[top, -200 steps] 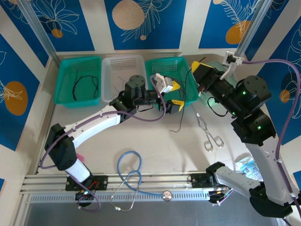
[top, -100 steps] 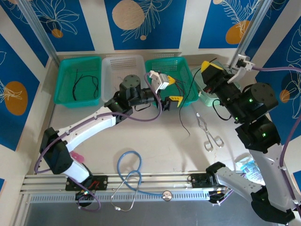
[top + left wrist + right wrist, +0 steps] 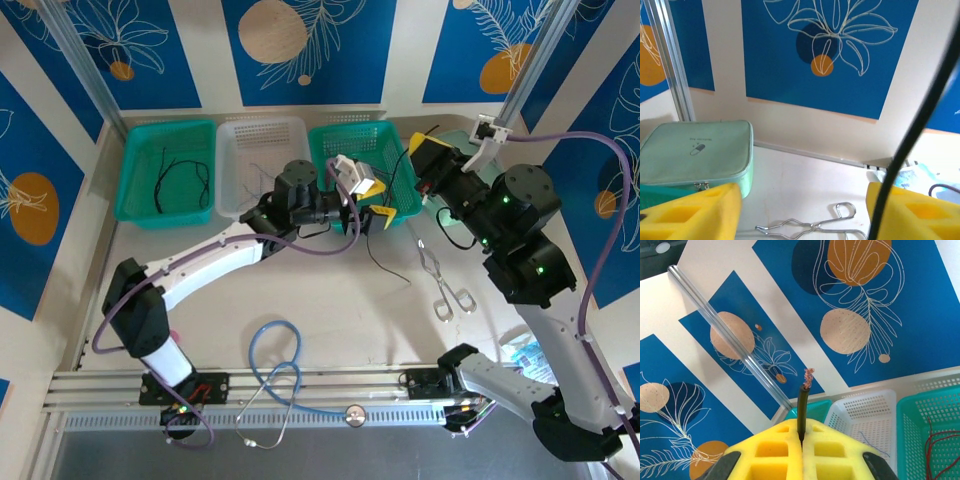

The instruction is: Untangle the cables

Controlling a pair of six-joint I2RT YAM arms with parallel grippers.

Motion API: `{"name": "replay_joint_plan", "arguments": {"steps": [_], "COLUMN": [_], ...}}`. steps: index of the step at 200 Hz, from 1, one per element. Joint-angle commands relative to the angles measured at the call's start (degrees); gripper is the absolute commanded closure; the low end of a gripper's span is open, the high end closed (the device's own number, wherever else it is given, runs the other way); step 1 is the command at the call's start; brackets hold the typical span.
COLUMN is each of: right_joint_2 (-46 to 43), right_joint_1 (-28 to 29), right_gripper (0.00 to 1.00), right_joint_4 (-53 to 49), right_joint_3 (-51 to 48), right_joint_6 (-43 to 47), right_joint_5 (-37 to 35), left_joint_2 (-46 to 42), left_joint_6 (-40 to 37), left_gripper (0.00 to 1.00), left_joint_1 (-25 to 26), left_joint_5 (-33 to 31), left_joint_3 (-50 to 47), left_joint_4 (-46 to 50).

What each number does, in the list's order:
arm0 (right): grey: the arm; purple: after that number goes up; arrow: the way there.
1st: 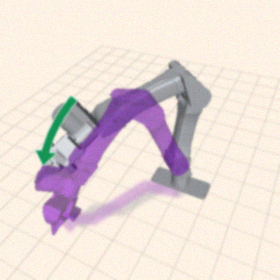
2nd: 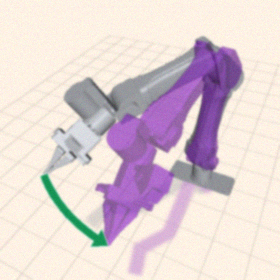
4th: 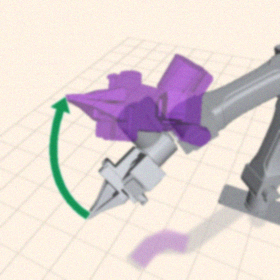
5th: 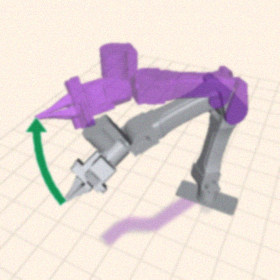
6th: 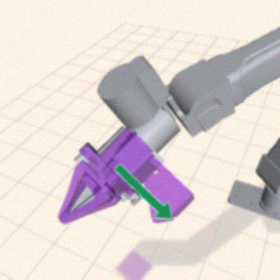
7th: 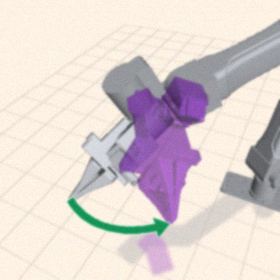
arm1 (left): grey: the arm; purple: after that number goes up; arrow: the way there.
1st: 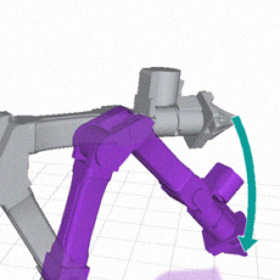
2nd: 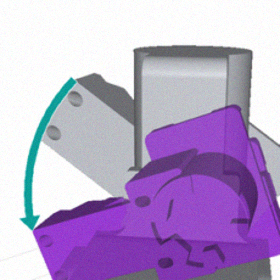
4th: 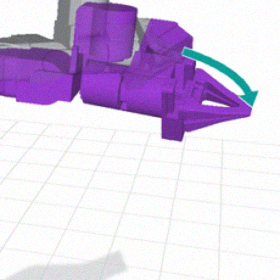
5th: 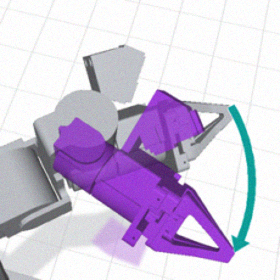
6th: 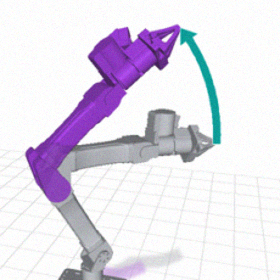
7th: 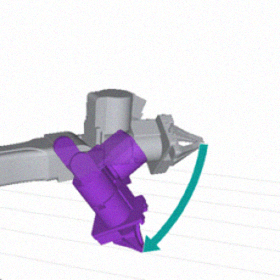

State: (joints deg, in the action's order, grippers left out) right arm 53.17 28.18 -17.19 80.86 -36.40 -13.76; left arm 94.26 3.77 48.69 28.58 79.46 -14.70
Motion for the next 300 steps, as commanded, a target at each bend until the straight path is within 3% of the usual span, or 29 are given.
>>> {"name": "replay_joint_plan", "arguments": {"steps": [1, 39, 45, 56, 62, 71, 79, 89, 151, 228, 256, 300], "right_joint_2": [-1.4, -2.8, -3.1, -4.0, -4.6, -5.7, -6.6, -7.6, -10.2, -3.4, 0.2, 5.3], "right_joint_1": [0.5, -0.2, -0.4, -0.8, -1.0, -1.3, -1.6, -1.9, -4.7, -11.7, -17.1, -22.8], "right_gripper": [1.0, 1.0, 0.99, 0.71, 0.49, 0.24, 0.11, 0.04, 0.01, 0.01, 0.01, 0.01], "right_joint_4": [1.4, 0.8, 0.7, 1.1, 1.5, 1.9, 1.8, 1.4, -1.0, -1.2, 1.0, 2.3], "right_joint_3": [1.6, 1.0, 0.8, 0.1, -0.5, -1.3, -1.8, -2.2, -4.3, -5.4, -5.1, -3.3], "right_joint_6": [1.0, 2.8, 3.0, 3.6, 3.9, 4.2, 4.5, 5.2, 5.9, 3.3, 0.4, -3.9], "right_joint_5": [0.0, -1.7, -1.4, -1.0, -1.2, -1.8, -2.7, -3.7, -3.9, 3.8, 9.3, 17.0], "left_joint_2": [1.2, -0.2, -0.7, -1.7, -2.4, -3.7, -5.2, -7.1, -12.9, -6.1, -3.7, -0.9], "left_joint_6": [2.0, 2.0, 1.8, 2.1, 1.8, 0.7, -0.4, -1.5, -3.6, -4.8, -4.4, -4.1], "left_gripper": [0.55, 0.99, 1.0, 1.0, 1.0, 1.0, 1.0, 1.0, 1.0, 1.0, 1.0, 1.0], "left_joint_1": [0.5, 0.2, -0.1, -0.8, -1.3, -2.1, -3.0, -4.6, -20.7, -39.1, -44.9, -53.0], "left_joint_5": [1.6, -1.6, -2.3, -4.7, -5.8, -7.9, -9.8, -11.9, -17.3, -21.1, -22.1, -21.4], "left_joint_3": [2.0, 0.7, 1.1, 2.1, 2.9, 3.7, 4.2, 4.7, 16.4, 34.4, 32.5, 21.4], "left_joint_4": [0.9, 4.3, 6.0, 9.4, 11.5, 14.1, 15.6, 16.9, 25.2, 26.4, 24.0, 12.0]}}
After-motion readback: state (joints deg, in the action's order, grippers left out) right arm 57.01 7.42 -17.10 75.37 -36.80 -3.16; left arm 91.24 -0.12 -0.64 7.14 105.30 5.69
